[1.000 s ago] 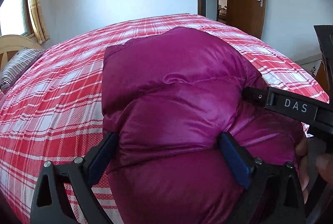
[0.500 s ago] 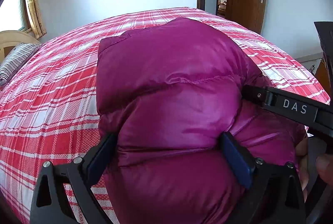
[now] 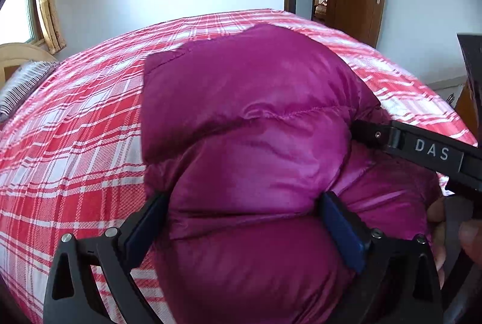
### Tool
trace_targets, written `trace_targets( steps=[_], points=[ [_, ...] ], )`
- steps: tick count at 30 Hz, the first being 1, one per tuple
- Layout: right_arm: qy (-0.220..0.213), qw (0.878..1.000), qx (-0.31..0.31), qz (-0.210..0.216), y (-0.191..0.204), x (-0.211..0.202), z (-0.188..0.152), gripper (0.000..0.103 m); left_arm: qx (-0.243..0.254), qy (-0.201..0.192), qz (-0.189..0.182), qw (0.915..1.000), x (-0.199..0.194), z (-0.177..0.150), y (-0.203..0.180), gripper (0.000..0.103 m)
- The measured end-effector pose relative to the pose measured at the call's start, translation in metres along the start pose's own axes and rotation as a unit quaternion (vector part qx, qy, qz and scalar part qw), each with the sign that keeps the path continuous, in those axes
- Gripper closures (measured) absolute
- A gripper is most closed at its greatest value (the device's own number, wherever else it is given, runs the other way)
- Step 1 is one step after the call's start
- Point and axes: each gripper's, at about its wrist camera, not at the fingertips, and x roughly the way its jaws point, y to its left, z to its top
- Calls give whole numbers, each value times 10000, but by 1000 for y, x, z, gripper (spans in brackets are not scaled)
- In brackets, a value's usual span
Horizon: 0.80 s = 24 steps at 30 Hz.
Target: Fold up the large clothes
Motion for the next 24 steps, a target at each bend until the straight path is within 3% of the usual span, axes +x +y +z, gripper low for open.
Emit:
trace_targets(
  steps=[2,3,4,6,8,9,11,14,17,20,21,23,24],
  points=[
    [-55,9999,65,144,-3,-10,2,29,-186,-101,-42,9998,-14,-3,12,2],
    [-198,9993,130,275,-8,-24,2,24,-355,-185,-149,9991,-24,-5,23,2],
    [-314,9989,173,300,-12,-34,2,16,-508,-227,-270,9981,-31,-8,32,2],
    [-522,9979,287,262,-25,-53,1,15,-924,-277,-689,9929,-41,-16,54,2],
    [-317,9989,264,238,-34,-53,-1,17,-1296,-46,-1158,9848,-36,-23,67,2],
    [-187,9992,240,252,-36,-50,-1,24,-1493,90,-1456,9780,-30,-26,72,2],
    [48,9989,221,418,-43,-40,-3,26,-1741,203,-1778,9683,-21,-31,75,3],
    [255,9979,171,573,-46,-30,-3,26,-1698,233,-2120,9621,-14,-32,68,3],
    [355,9953,142,892,-51,-21,-1,30,-1537,171,-2181,9636,-9,-31,62,3],
    [498,9909,60,1246,-53,-13,-1,44,-1479,194,-2259,9627,-8,-27,58,4],
    [575,9880,84,1430,-53,-11,1,59,-1432,175,-2315,9621,-9,-27,56,11],
    [812,9783,218,1896,-52,-5,1,67,-1297,102,-2305,9643,-15,-27,55,18],
    [853,9777,219,1904,-52,-3,1,71,-1166,55,-2279,9666,-19,-27,54,26]
  ],
)
